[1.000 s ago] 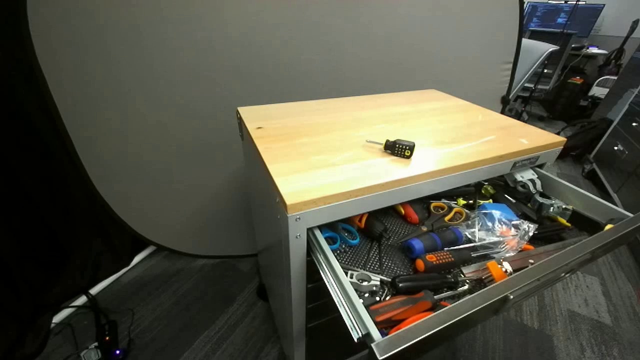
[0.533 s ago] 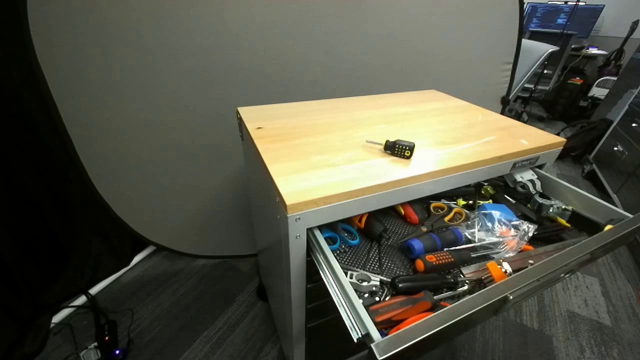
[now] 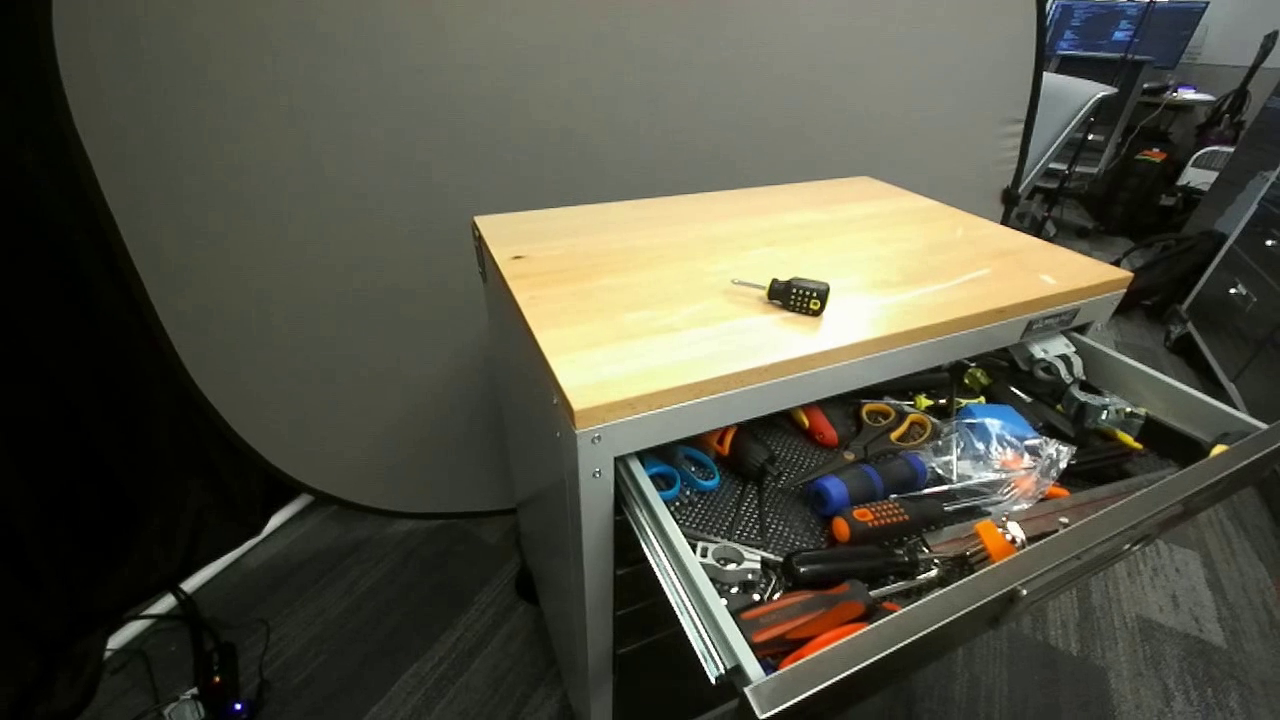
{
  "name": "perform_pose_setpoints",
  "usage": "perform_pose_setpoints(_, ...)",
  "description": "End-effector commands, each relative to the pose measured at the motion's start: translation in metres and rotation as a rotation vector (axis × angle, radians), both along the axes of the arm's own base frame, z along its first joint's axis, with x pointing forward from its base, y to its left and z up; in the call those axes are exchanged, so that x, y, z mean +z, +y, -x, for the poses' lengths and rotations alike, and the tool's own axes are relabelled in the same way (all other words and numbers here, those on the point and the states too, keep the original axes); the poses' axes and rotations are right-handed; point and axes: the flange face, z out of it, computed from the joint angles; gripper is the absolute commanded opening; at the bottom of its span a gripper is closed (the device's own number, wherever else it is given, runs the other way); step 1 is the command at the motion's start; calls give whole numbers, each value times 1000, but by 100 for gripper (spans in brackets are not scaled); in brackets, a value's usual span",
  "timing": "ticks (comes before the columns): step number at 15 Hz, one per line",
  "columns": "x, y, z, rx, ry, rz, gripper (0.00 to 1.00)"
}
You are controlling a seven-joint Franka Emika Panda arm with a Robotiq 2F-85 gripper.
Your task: Put the screwdriver in the drawer and then close the drawer
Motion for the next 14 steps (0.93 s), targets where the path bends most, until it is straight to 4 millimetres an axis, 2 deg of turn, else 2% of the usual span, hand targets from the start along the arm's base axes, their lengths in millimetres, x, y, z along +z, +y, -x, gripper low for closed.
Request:
perform_pose_setpoints(1, -14, 67, -53, 4, -6, 42, 100)
perform_pose_setpoints(5, -34, 131, -106, 36, -28, 85, 100)
perform_pose_setpoints(7, -41, 147, -132, 41, -28, 95, 100)
perform_pose_setpoints(9, -54, 158, -165, 52, -13, 92, 100)
perform_pose_setpoints(14, -91, 163, -244, 78, 78, 14, 100)
